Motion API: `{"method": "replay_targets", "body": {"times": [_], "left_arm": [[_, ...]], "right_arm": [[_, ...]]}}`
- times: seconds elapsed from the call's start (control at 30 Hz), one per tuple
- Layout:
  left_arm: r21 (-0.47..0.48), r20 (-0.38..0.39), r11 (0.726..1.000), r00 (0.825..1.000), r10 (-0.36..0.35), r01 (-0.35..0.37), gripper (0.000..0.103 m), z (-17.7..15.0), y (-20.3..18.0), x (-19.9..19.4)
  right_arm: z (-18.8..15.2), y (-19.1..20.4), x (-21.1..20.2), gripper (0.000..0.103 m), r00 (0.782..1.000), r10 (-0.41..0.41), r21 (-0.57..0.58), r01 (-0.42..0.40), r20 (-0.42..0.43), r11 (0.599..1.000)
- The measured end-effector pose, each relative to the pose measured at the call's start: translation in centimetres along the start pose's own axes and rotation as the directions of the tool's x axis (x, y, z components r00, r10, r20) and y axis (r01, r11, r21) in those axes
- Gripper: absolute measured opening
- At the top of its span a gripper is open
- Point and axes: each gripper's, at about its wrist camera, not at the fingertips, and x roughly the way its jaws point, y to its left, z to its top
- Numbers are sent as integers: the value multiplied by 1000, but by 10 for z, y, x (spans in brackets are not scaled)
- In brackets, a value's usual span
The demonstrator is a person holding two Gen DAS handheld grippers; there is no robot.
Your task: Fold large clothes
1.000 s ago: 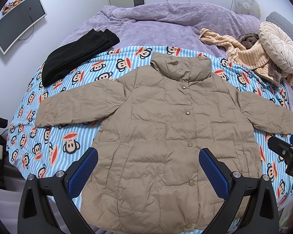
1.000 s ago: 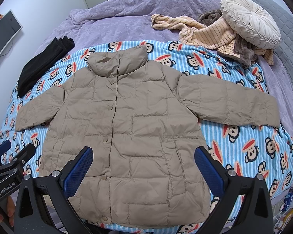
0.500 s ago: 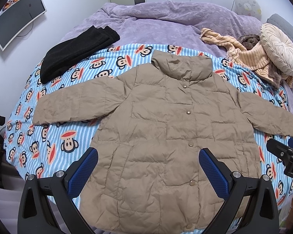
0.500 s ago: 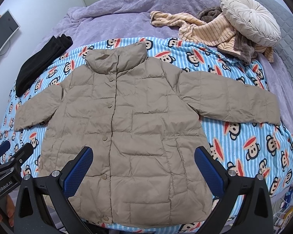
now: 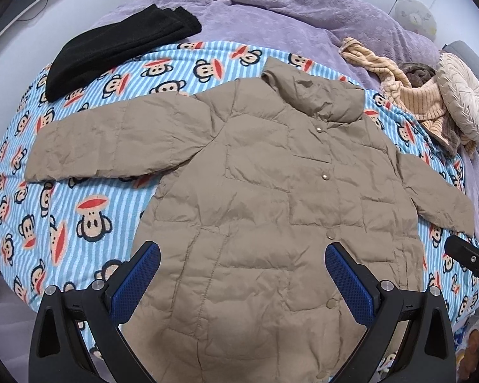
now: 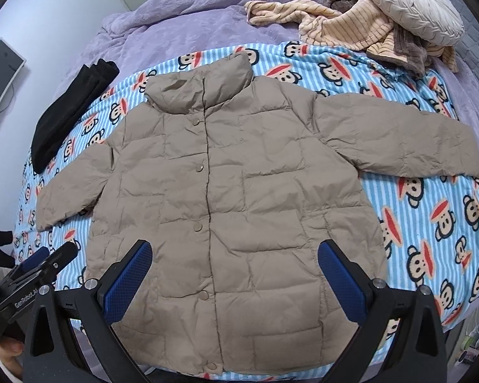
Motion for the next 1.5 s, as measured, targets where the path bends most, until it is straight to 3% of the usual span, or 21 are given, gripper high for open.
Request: {"method": "replay_targets", "body": {"times": [0.2, 0.3, 0.5, 0.63, 0.73, 0.9, 1.0, 1.03, 1.07, 1.1, 1.13, 1.23, 1.27, 1.3, 1.33, 1.4, 1.5], "left_arm": [[-112, -2, 993, 999, -34, 34, 103, 17, 82, 36], [-220, 21, 973, 998, -66, 69, 103, 28, 139, 59], [-473, 63, 871, 991, -119, 135, 103, 43, 263, 116], [-576, 91, 802, 987, -133, 161, 103, 56, 324, 150], [-603, 101, 783, 988, -115, 153, 103, 70, 351, 168], [-582, 113, 807, 993, -40, 99, 99, 94, 359, 183], [-566, 95, 823, 995, 6, 49, 70, 105, 357, 187], [-547, 101, 836, 995, 12, 45, 48, 108, 356, 185], [-527, 106, 848, 994, 9, 48, 38, 111, 355, 183], [-506, 117, 860, 993, -5, 64, 19, 113, 355, 179], [-495, 126, 866, 992, -12, 73, 12, 114, 355, 174], [-444, 176, 894, 984, 17, 64, 10, 118, 349, 151], [-429, 198, 901, 980, 22, 66, 10, 119, 344, 142], [-415, 221, 907, 975, 23, 73, 10, 119, 340, 132], [-398, 245, 914, 969, 20, 82, 10, 121, 334, 121], [-353, 288, 930, 957, 6, 100, 10, 125, 312, 103], [-237, 353, 963, 935, -39, 129, 10, 131, 277, 72]], "right_arm": [[1, 49, 39, 103, 995, 21, 5, -21, -99, 1000], [1, 72, 57, 103, 991, 35, 3, -35, -129, 999], [-3, 119, 100, 103, 983, 32, -34, -39, -183, 999], [-4, 143, 122, 103, 978, 30, -34, -38, -207, 999], [-4, 157, 133, 103, 978, 36, -35, -45, -207, 998], [6, 177, 147, 103, 979, 50, -65, -64, -196, 996], [15, 193, 157, 103, 979, 78, -78, -94, -186, 992], [19, 198, 161, 103, 979, 90, -82, -107, -181, 991], [23, 205, 166, 103, 979, 107, -87, -124, -175, 988], [27, 211, 170, 103, 978, 127, -91, -143, -168, 985], [30, 217, 174, 103, 977, 142, -98, -159, -160, 982], [41, 235, 187, 99, 975, 184, -113, -198, -124, 974], [45, 239, 191, 76, 973, 201, -114, -213, -111, 970], [50, 246, 199, 35, 969, 216, -113, -229, -120, 967], [54, 250, 209, 22, 962, 234, -97, -248, -138, 964], [62, 255, 223, 17, 942, 296, -56, -308, -158, 950], [66, 269, 242, 16, 928, 326, -81, -344, -180, 935]]}}
